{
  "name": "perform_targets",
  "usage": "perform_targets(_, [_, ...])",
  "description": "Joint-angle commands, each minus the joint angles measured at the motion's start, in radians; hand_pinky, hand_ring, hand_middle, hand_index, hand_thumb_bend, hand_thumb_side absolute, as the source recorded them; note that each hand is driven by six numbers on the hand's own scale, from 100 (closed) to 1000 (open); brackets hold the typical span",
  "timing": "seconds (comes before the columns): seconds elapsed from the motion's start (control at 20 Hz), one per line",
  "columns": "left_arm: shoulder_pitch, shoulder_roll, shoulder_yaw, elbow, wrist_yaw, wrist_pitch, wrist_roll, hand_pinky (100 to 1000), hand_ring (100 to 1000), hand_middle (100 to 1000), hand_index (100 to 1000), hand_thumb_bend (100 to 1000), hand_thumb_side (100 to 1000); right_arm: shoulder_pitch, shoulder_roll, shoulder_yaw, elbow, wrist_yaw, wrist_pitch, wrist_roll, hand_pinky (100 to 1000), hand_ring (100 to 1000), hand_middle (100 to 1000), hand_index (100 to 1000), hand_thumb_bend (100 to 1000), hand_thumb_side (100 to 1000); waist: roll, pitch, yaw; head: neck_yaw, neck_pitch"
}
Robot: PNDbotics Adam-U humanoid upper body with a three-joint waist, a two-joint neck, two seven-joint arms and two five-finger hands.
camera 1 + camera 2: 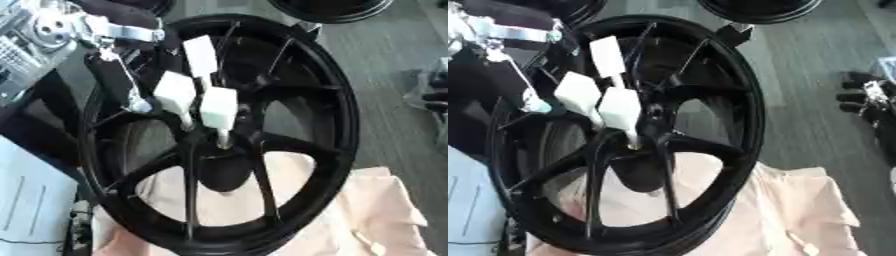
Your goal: Pull the pin out of the wheel hub.
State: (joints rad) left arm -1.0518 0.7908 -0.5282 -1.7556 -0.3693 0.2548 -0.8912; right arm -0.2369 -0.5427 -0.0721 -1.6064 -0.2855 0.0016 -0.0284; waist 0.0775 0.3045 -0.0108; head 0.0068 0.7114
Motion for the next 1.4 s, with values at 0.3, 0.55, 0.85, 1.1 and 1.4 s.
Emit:
perform_targets(0.3, [0.039, 0.103, 0.202, -0.14, 0.08, 0.062, 0.067, 672, 626, 518, 413, 343, 100, -0.002, -0.036, -0.007, -0.012, 0.004, -0.003, -0.001, 756, 727, 737, 811, 100, 733, -0.002, -0.017, 0.008, -0.006, 0.004])
perform_targets(0.55, [0.147, 0.183, 0.346, -0.171, 0.139, 0.095, 0.186, 666, 621, 516, 412, 316, 100, 0.001, -0.039, -0.012, -0.013, 0.004, -0.005, -0.005, 756, 727, 736, 811, 100, 732, -0.001, -0.015, 0.015, -0.014, 0.001])
perform_targets(0.85, [0.353, 0.291, 0.498, -0.114, 0.172, 0.126, 0.331, 668, 618, 519, 420, 305, 100, 0.004, -0.042, -0.021, -0.014, 0.004, -0.008, -0.013, 756, 727, 737, 811, 100, 728, 0.0, -0.01, 0.021, -0.028, -0.003])
perform_targets(1.1, [0.503, 0.311, 0.582, -0.007, 0.156, 0.134, 0.409, 671, 622, 527, 444, 278, 100, 0.003, -0.041, -0.027, -0.016, 0.001, -0.01, -0.019, 756, 726, 737, 811, 100, 727, -0.002, -0.006, 0.023, -0.036, -0.01])
perform_targets(1.4, [0.633, 0.274, 0.662, 0.094, 0.166, 0.112, 0.467, 698, 674, 594, 559, 271, 100, 0.005, -0.038, -0.038, -0.017, -0.001, -0.013, -0.029, 756, 726, 737, 811, 100, 724, -0.007, 0.0, 0.027, -0.045, -0.011])
